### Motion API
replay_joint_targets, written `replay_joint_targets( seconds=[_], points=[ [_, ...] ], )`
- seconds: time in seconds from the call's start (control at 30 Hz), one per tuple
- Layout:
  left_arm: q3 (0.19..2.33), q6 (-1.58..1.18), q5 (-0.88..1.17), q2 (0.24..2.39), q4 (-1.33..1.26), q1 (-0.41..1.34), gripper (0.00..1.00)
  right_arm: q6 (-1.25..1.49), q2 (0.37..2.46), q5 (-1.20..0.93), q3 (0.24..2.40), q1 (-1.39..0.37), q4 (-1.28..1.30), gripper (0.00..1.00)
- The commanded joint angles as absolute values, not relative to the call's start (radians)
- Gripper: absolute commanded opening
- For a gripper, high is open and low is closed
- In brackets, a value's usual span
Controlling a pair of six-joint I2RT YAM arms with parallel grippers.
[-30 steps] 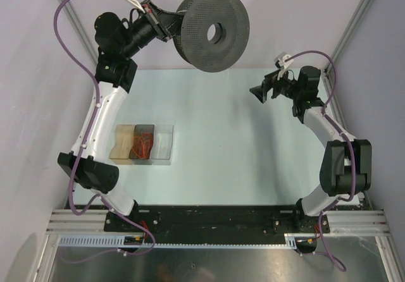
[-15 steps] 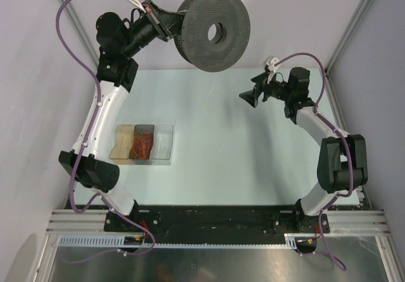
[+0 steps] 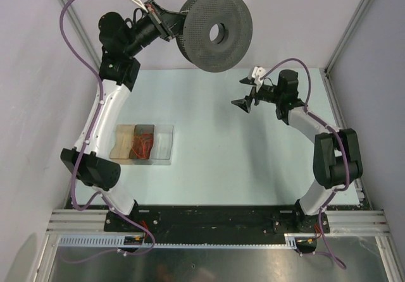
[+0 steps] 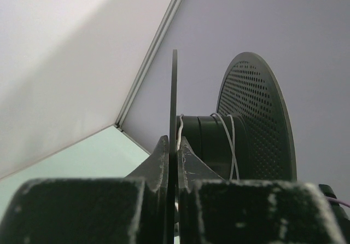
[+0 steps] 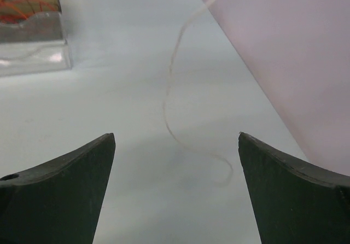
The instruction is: Wrap the cables
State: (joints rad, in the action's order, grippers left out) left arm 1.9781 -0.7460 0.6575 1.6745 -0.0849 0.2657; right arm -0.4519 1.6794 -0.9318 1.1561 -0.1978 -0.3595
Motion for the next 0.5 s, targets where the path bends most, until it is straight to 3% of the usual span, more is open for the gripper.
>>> replay_joint_targets(
  seconds=[0.0, 0.3, 0.37, 0.47],
  points=[
    [2.049, -0.788, 0.66, 1.673, -0.177, 0.284, 0.0, -0.646, 1.762, -0.95, 1.197, -0.229, -0.409, 0.99],
    [2.028, -0.774, 0.648, 1.666, -0.177, 0.29, 0.0, -0.888, 1.85, -0.93, 1.236, -0.315, -0.284, 0.95],
    [2.023, -0.772, 0.648, 1.661, -0.177, 0.29, 0.0, -0.981, 1.854, -0.929, 1.235, -0.332, -0.206, 0.89],
    [2.018, -0.769, 0.647, 1.66, -0.178, 0.29, 0.0, -1.055, 1.855, -0.927, 1.235, -0.343, -0.136, 0.61]
  ],
)
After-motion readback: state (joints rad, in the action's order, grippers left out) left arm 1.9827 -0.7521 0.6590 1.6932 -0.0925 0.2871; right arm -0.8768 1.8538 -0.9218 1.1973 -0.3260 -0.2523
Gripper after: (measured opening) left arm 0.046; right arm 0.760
